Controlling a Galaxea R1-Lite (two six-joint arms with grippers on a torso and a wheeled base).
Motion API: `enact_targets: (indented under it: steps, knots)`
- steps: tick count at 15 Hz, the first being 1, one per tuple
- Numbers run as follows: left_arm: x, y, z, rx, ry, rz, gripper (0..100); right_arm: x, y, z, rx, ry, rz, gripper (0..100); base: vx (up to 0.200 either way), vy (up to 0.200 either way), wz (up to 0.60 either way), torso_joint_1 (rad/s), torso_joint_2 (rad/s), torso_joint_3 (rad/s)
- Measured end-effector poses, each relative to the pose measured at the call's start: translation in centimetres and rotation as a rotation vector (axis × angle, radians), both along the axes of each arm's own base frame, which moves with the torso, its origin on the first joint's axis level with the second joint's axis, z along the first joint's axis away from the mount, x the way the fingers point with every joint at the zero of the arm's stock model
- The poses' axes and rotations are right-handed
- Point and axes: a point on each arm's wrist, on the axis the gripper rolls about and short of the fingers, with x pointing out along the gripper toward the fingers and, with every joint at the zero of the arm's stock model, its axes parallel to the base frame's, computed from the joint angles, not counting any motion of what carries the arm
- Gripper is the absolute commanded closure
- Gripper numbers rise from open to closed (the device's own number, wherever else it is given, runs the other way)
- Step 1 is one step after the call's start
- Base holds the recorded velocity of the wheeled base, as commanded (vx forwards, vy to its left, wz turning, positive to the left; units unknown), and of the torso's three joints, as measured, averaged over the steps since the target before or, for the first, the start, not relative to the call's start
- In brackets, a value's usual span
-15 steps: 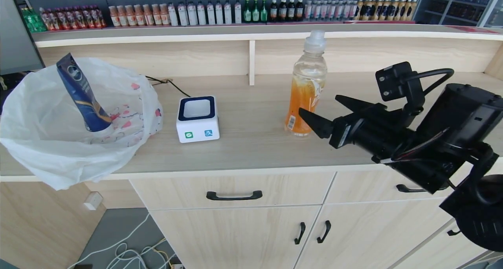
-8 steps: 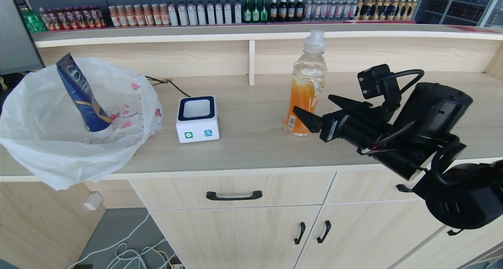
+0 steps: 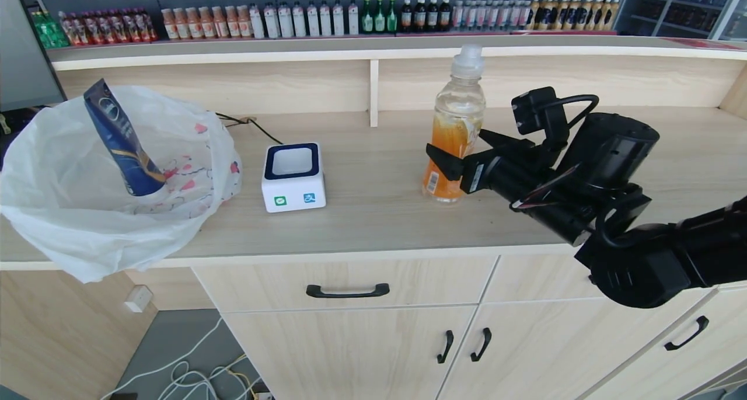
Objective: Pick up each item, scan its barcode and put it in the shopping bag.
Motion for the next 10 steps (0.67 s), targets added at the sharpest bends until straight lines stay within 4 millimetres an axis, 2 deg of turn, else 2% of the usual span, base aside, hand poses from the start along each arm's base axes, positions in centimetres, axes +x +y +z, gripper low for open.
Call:
enact_targets:
  steps: [5, 10]
  knots:
    - [0.0, 0.0, 0.0, 0.0, 0.0, 0.0, 0, 1.6, 0.2, -0.6, -0.001, 0.001, -0.018, 0, 0.0, 0.0, 0.0, 0.0, 0.0, 0.0]
    - [0.0, 0.0, 0.0, 0.0, 0.0, 0.0, 0, 3.4, 0.9, 0.3, 0.015, -0.058, -0.024, 0, 0.0, 0.0, 0.0, 0.0, 0.0, 0.0]
